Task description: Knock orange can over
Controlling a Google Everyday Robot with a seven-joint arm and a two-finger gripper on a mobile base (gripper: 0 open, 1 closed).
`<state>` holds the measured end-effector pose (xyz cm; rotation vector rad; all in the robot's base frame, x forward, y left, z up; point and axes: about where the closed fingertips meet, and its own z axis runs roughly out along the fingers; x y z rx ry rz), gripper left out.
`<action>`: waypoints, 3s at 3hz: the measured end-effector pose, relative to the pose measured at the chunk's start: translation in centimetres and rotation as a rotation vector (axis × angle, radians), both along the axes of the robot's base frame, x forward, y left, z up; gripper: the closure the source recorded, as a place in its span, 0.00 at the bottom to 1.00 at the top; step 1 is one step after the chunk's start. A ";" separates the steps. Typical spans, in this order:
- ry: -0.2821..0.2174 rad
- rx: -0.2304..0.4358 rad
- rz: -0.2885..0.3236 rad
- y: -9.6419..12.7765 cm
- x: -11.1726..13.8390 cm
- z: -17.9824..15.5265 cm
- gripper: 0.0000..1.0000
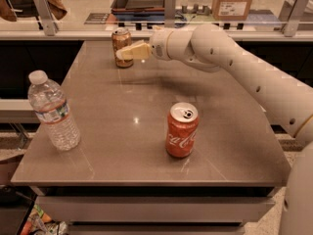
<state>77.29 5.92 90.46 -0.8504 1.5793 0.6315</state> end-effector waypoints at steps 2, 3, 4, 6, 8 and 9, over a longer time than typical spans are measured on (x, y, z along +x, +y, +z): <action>0.028 0.039 0.022 2.5 1.3 -0.6 0.00; 0.032 0.057 0.040 4.0 1.9 -1.3 0.00; 0.030 0.071 0.054 4.9 2.2 -2.0 0.00; 0.023 0.090 0.070 5.9 2.1 -2.6 0.41; 0.025 0.091 0.078 6.5 2.0 -2.7 0.88; 0.026 0.091 0.082 6.7 1.9 -2.8 1.00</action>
Offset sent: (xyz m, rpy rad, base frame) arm 0.0222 0.0371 -0.0106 0.0575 0.0295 0.0333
